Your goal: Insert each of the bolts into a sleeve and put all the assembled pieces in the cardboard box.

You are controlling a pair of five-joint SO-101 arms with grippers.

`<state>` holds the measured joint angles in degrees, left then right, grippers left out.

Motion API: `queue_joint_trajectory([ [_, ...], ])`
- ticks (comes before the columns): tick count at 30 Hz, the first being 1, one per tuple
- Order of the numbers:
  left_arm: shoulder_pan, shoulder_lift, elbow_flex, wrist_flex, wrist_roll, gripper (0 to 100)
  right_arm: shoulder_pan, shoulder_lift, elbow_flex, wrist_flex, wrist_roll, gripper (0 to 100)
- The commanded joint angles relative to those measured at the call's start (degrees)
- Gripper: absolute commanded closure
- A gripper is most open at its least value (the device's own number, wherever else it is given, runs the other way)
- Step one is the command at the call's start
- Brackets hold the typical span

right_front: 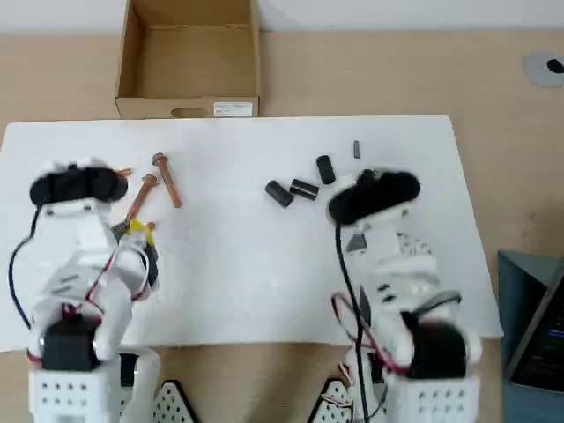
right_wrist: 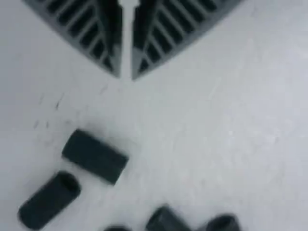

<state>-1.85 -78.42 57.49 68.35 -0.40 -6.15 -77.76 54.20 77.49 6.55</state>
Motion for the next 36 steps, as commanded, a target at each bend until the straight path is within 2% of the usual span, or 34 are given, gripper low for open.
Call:
queue_joint_trajectory([
  [1, 0.4, 11.8, -12.3, 2.5, -0.3, 100, 0.7, 16.0, -15.0, 4.0, 0.6, 98.6],
  [8, 0.4, 29.8, -21.9, 8.0, -0.4, 100, 0.7, 40.8, -33.3, 10.0, 1.8, 98.6],
  [10, -0.5, 33.8, -22.6, 8.3, -2.2, 100, 0.6, 47.1, -36.8, 11.4, 6.7, 98.6],
  [14, -5.7, 40.6, -24.5, 7.9, -11.9, 100, 0.5, 56.8, -44.3, 12.4, 17.2, 98.6],
  [19, -13.6, 47.3, -28.8, 7.9, -15.9, 100, -0.6, 66.5, -50.9, 12.3, 27.7, 98.6],
  [27, -18.2, 50.7, -30.9, 8.4, -16.1, 100, -5.4, 77.3, -55.8, 12.4, 35.9, 98.4],
  [33, -17.9, 50.8, -30.7, 8.4, -16.8, 99, -9.2, 82.4, -60.4, 12.0, 39.1, 88.9],
  [36, -18.0, 50.9, -29.8, 8.1, -19.9, 95, -10.0, 85.8, -63.2, 12.0, 40.5, 85.2],
])
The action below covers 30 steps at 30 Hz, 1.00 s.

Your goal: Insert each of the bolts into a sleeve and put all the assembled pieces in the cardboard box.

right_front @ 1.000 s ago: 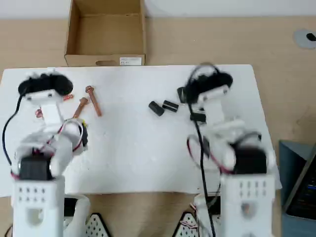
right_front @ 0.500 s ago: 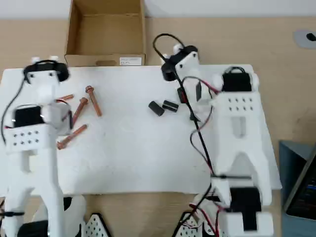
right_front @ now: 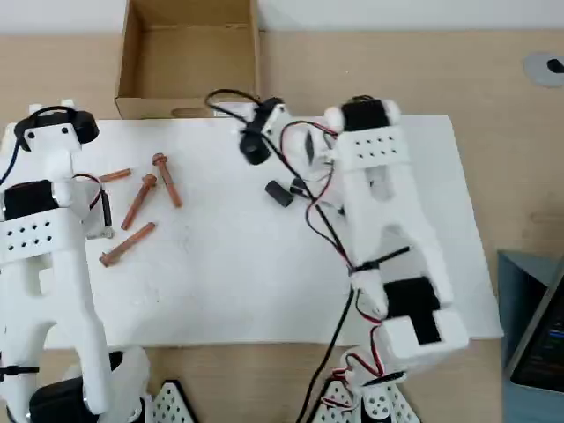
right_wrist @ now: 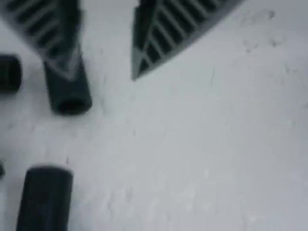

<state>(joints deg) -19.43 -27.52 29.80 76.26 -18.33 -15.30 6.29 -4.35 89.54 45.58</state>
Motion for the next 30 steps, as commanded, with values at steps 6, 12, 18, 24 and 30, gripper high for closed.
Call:
queue_joint_trajectory([
  [6, -0.4, 0.0, -0.4, 0.1, -3.8, 89, -1.0, 11.2, -12.4, 0.1, 2.2, 83.3],
  [12, -0.4, 0.0, -0.4, 0.1, -3.8, 89, -1.0, 17.9, -17.3, 0.3, 2.2, 83.3],
  [18, -0.4, 0.0, -0.4, 0.1, -3.9, 89, -1.2, 20.7, -17.3, 0.0, 2.2, 83.4],
  [24, -0.4, 0.0, -0.4, 0.1, -3.8, 89, -1.3, 22.6, -17.3, -0.3, 2.3, 83.4],
  [30, -0.4, 0.0, 0.1, 0.0, -3.8, 89, -2.6, 25.5, -17.5, -3.1, 2.3, 83.4],
])
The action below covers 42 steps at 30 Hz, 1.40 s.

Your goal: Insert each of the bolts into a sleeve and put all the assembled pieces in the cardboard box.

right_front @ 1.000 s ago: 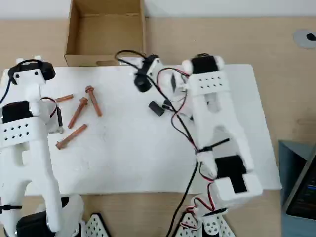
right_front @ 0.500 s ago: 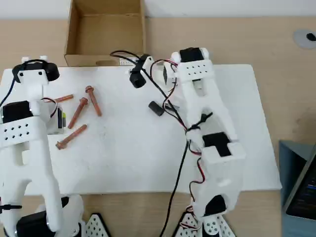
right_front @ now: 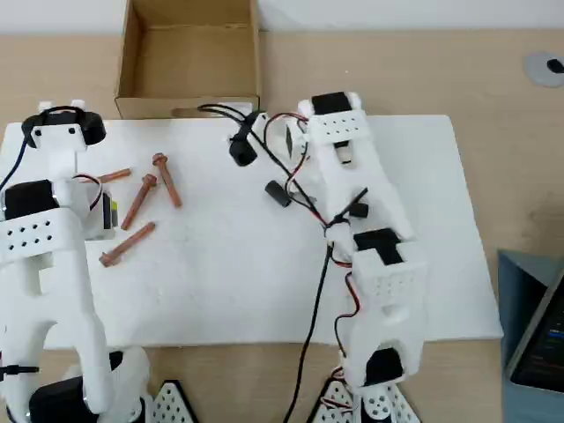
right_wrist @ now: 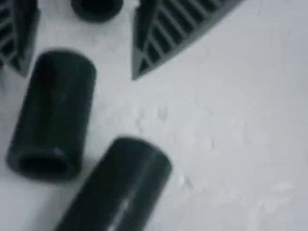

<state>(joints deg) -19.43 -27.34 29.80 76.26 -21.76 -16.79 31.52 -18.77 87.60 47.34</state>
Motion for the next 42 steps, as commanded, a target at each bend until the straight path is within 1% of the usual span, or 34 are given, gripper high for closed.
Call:
queue_joint_trajectory([
  [1, -0.4, -0.2, 0.5, -0.1, -0.4, 89, -1.3, 0.7, -3.1, -1.5, 0.5, 83.4],
  [6, -0.5, -0.2, 4.0, -2.7, -0.4, 89, -2.0, 3.6, -3.1, -3.1, 0.4, 83.5],
  [9, -0.5, -0.3, 5.0, -2.8, -0.4, 89, -1.8, 5.5, -3.1, -3.8, 0.3, 83.9],
  [11, -0.5, -0.3, 5.1, -2.8, -0.4, 89, -1.8, 6.5, -3.1, -3.9, 0.3, 87.1],
  [16, -0.5, -0.3, 4.8, -2.7, -0.4, 89, -1.9, 8.4, -3.1, -3.9, 0.0, 99.2],
  [21, -0.4, -0.7, 4.7, -2.5, -0.4, 89, -1.8, 7.6, -3.2, -3.3, -0.1, 98.8],
  [25, -0.3, -0.8, 4.6, -2.4, -0.4, 89, -1.7, 2.7, -3.1, -2.2, -1.9, 98.8],
  [30, -0.4, -0.8, 4.5, -2.2, -0.4, 89, -1.8, -5.2, -3.1, 1.6, -4.1, 98.8],
  [35, -0.2, -0.8, 0.0, 3.5, -0.4, 89, -1.8, -13.6, -3.2, 7.3, -7.6, 98.8],
  [42, -0.2, -0.3, -6.2, 7.9, -0.3, 89, -1.5, -24.7, -2.4, 13.6, -14.3, 98.8],
])
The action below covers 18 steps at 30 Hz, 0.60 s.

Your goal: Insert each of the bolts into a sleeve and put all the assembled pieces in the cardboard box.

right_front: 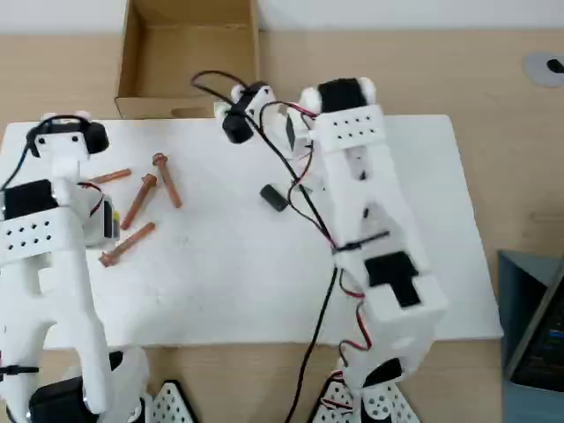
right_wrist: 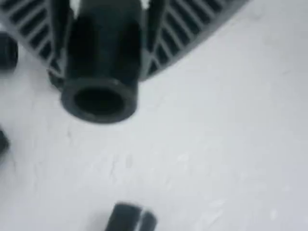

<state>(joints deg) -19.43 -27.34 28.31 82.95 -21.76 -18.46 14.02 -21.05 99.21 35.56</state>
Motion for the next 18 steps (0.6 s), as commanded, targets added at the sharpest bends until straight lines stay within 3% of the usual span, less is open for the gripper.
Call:
queue_joint_trajectory([
  [1, -0.2, -0.3, -5.5, 1.6, -0.3, 89, 0.8, -8.7, 0.0, 2.6, -3.4, 98.8],
  [9, -0.4, 1.9, -11.8, 2.0, -4.5, 89, 9.0, -22.9, 11.1, 3.0, -6.2, 98.8],
  [18, 0.3, 20.3, -25.8, 5.6, -6.9, 89, 17.9, -36.8, 29.8, 2.5, -5.9, 98.8],
])
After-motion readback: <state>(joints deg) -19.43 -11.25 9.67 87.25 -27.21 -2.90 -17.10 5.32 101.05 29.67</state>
